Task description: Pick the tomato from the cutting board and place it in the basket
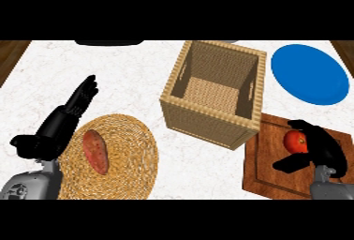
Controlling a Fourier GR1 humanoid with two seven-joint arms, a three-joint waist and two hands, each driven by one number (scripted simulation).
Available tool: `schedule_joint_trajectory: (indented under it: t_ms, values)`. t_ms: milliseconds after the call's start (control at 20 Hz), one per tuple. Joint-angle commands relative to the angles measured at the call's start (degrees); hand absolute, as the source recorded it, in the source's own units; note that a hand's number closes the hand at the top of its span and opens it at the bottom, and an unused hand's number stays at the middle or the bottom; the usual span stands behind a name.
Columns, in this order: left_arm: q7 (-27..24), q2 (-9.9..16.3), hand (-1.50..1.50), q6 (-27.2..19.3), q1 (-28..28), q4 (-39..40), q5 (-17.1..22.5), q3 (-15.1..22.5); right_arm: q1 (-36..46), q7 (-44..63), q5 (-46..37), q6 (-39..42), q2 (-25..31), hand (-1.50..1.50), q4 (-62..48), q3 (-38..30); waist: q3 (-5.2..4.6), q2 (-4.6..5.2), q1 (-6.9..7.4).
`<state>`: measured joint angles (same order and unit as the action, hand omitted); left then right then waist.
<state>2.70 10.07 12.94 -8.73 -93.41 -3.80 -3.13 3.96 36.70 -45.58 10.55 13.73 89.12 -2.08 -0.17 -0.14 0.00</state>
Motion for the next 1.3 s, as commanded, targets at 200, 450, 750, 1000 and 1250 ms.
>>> schedule_joint_trajectory:
  t_ms: [200, 450, 750, 1000, 1250]
  values:
    - [1.8, -0.7, 0.00, -0.4, -1.4, 0.1, -0.4, -0.7, -1.5, -5.1, -3.5, -3.1, -1.0, 1.50, -5.1, 1.5, 0.18, 0.13, 0.00]
    - [-3.2, -2.7, 0.00, -1.7, 0.1, 3.2, -3.2, 1.6, 1.0, -6.4, -8.1, -1.1, 1.6, 1.50, -5.8, 5.2, 0.17, 0.19, 0.14]
    - [-1.6, -0.8, 0.00, 0.5, -2.7, 2.8, -1.4, 0.4, 2.7, 2.7, -19.4, -0.4, -13.2, 1.50, 4.6, 28.7, -0.04, -0.01, 2.21]
    - [-0.8, -1.8, 0.00, 1.5, -2.9, 3.4, -1.2, 2.2, 8.1, 13.6, -18.0, -4.4, -13.6, 1.50, 2.8, 47.0, 0.09, 0.12, 5.24]
    - [-0.5, -1.4, 0.00, 1.8, -4.6, 3.4, -0.2, 1.1, 8.8, 24.8, -10.0, -18.3, -13.7, 1.50, 6.7, 60.1, 0.24, 0.15, 4.25]
